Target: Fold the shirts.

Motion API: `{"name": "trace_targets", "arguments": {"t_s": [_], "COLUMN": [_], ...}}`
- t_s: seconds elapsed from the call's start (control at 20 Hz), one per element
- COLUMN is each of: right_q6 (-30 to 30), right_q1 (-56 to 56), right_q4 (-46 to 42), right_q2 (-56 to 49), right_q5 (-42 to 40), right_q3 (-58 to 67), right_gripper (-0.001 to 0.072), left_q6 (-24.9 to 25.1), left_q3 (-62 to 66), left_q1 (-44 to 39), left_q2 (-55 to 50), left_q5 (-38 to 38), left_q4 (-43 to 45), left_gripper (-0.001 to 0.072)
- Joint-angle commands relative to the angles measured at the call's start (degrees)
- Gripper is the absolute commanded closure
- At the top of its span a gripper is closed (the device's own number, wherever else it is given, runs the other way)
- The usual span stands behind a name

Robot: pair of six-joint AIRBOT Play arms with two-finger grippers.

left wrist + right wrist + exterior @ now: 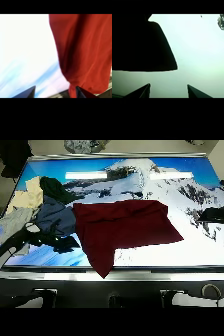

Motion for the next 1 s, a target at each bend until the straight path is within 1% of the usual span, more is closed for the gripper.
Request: {"name": "trace_targets", "arguments": {"t_s": [0.0,0.1,0.2,0.25,0.3,0.35,0.4,0.45,0.5,0.7,0.9,0.95], "right_q6": [-1.4,-1.4,-1.64,-1.79,-2.12,-2.64,-3.02,-3.76,-4.44,-4.66,-4.74,-4.7], "right_q1": [-1.14,-1.16,-1.14,-1.14,-1.14,-1.16,-1.14,-1.14,-1.14,-1.14,-1.14,-1.14], "right_q4": [-1.42,-2.58,-2.89,-2.84,-2.62,-1.92,-1.29,-0.04,1.16,5.53,3.58,3.56], "right_q2": [0.09,0.02,-0.81,-1.64,-2.49,-3.39,-4.09,-4.74,-5.42,-9.55,-12.44,-12.85], "right_q5": [0.94,-0.02,0.04,0.5,1.14,1.73,1.84,1.64,1.57,-2.29,-7.02,-8.15], "right_q3": [-0.68,-0.68,-0.7,-0.74,-0.98,-1.7,-2.95,-4.94,-7.06,-13.81,-14.32,-14.32], "right_gripper": [0.0158,0.0157,0.0137,0.013,0.0075,0.0072,0.0068,0.0058,0.0058,0.0062,0.0064,0.0078], "left_q6": [2.47,2.08,2.05,2.05,2.01,1.88,1.9,1.9,2.1,3.21,3.63,3.63], "left_q3": [-6.45,-6.43,-6.43,-6.4,-6.4,-6.38,-6.38,-6.38,-6.38,-6.25,-6.25,-6.23], "left_q1": [-4.98,-7.37,-8.79,-9.4,-9.81,-10.19,-10.43,-10.43,-10.36,-10.38,-10.38,-10.38], "left_q2": [0.42,-0.72,-1.42,-1.42,-1.42,-1.42,-1.42,-1.42,-1.36,-0.44,2.23,2.93], "left_q5": [9.73,13.18,16.72,18.36,19.41,20.09,20.41,20.41,20.44,20.39,20.37,20.37], "left_q4": [-7.06,-8.94,-10.97,-11.54,-11.96,-12.15,-12.13,-12.11,-12.09,-12.07,-12.09,-12.09], "left_gripper": [0.0178,0.0178,0.018,0.0249,0.0327,0.0458,0.054,0.0638,0.0679,0.0679,0.0679,0.0679]}}
